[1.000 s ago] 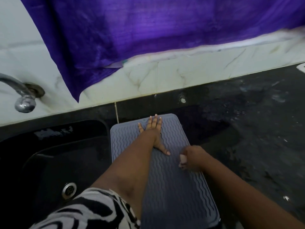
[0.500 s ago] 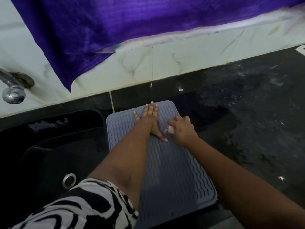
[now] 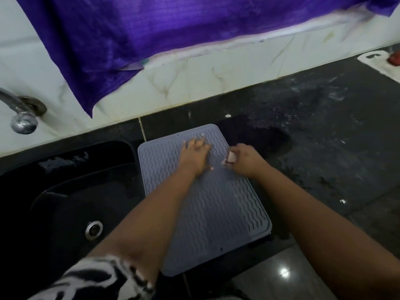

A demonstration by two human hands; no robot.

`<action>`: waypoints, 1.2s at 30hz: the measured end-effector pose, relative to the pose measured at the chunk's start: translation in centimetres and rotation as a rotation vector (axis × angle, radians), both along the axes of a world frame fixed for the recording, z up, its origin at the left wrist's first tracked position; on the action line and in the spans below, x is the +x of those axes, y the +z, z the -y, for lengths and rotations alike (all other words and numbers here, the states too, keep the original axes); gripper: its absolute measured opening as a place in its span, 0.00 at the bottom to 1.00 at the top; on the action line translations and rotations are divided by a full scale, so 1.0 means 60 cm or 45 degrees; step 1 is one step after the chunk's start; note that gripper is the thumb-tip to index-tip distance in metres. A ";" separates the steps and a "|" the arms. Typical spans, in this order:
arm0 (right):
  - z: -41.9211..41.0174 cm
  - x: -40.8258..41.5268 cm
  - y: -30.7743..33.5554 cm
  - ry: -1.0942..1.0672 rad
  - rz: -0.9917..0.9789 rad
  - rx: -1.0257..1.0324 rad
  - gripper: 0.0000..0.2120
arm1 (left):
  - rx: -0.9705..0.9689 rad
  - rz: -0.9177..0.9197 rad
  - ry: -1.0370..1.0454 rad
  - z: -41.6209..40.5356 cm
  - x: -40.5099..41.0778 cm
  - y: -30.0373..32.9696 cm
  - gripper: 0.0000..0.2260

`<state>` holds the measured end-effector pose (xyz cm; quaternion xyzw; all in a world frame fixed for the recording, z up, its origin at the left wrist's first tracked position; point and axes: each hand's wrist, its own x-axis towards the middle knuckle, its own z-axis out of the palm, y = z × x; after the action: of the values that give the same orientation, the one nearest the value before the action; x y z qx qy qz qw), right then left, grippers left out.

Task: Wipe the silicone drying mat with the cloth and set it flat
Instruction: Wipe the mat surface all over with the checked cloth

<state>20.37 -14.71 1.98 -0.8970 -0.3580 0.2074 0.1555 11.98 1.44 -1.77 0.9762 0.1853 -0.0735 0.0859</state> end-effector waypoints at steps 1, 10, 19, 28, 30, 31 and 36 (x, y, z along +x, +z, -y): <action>-0.012 0.005 -0.005 0.029 0.081 -0.049 0.18 | 0.031 0.133 0.023 0.030 -0.016 -0.008 0.19; 0.094 -0.091 -0.079 0.164 0.124 -0.147 0.16 | -0.209 0.211 0.159 0.131 -0.087 -0.043 0.23; 0.243 -0.173 -0.062 0.261 -0.122 -0.172 0.11 | -0.197 0.122 0.232 0.150 -0.087 -0.027 0.23; 0.133 -0.124 -0.013 0.169 0.113 -0.030 0.15 | -0.071 0.310 0.199 0.199 -0.141 -0.007 0.17; 0.136 -0.149 -0.032 0.225 0.164 -0.142 0.15 | -0.193 0.046 0.213 0.216 -0.174 -0.032 0.29; 0.142 -0.163 -0.042 0.250 0.216 -0.154 0.15 | -0.246 -0.140 0.200 0.219 -0.187 -0.043 0.35; 0.190 -0.199 -0.069 0.282 0.328 -0.039 0.13 | -0.203 -0.325 0.174 0.223 -0.200 -0.059 0.37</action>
<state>8.41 -26.10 -2.17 -0.8735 -0.4683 0.1120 0.0711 -0.01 -11.92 -5.33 0.9341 0.2544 -0.2052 0.1435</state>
